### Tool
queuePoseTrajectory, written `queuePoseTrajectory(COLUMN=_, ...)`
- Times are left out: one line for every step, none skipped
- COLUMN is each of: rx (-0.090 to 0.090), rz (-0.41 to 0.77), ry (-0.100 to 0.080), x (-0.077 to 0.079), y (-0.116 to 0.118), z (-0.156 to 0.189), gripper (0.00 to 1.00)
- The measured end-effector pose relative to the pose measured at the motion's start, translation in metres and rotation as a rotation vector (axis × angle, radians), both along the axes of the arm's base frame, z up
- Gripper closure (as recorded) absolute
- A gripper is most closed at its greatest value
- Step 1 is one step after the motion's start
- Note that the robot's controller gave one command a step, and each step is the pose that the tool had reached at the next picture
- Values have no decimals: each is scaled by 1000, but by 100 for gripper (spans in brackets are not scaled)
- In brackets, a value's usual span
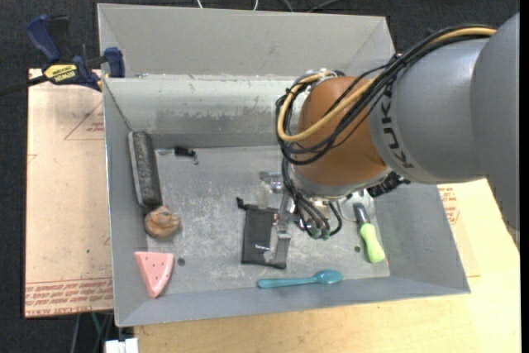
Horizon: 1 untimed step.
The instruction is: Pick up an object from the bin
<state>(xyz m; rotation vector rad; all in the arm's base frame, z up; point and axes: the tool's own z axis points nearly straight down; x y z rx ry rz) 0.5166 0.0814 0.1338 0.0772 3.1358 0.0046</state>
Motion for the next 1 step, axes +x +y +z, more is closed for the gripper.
queuePoseTrajectory(rx=-1, rz=198, ry=-6, x=3, y=-19, z=-44, gripper=0)
